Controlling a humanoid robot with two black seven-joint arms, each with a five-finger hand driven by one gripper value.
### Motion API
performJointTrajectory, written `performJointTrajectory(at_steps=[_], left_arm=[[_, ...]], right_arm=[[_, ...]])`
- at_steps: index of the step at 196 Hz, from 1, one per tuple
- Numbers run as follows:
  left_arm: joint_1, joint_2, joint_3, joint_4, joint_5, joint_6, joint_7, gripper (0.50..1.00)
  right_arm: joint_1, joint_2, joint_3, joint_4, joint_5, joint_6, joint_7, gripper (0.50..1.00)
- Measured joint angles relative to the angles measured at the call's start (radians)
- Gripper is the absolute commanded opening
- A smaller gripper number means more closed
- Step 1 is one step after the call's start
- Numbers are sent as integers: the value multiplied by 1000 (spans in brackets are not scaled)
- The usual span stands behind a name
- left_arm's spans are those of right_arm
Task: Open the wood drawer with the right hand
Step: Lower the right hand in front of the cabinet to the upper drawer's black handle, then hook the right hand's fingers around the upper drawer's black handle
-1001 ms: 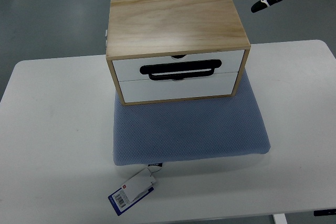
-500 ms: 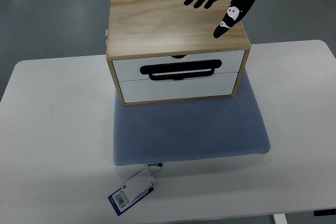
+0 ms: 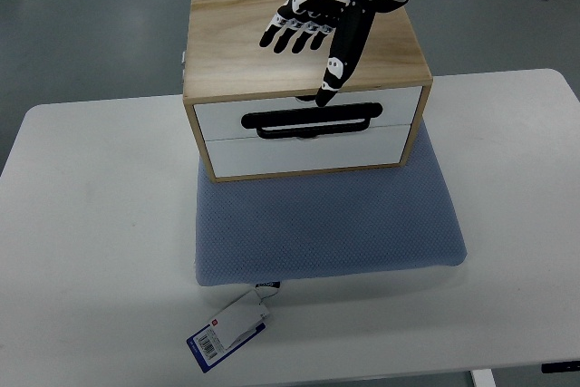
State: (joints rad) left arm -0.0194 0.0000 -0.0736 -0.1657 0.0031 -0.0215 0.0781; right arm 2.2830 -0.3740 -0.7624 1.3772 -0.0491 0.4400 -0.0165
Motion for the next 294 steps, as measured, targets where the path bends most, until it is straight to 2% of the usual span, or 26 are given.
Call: performJointTrajectory(at_steps=[77,185,294], left_arm=[[0,0,0,0,0,0,0,1000],[0,0,0,0,0,0,0,1000],[0,0,0,0,0,0,0,1000]], right_arm=[[-90,102,10,3,-20,-45,-57,917],[-182,125,16,3,-62,-139,-79,917],[-205,126,6,3,-63,-158,-123,915]])
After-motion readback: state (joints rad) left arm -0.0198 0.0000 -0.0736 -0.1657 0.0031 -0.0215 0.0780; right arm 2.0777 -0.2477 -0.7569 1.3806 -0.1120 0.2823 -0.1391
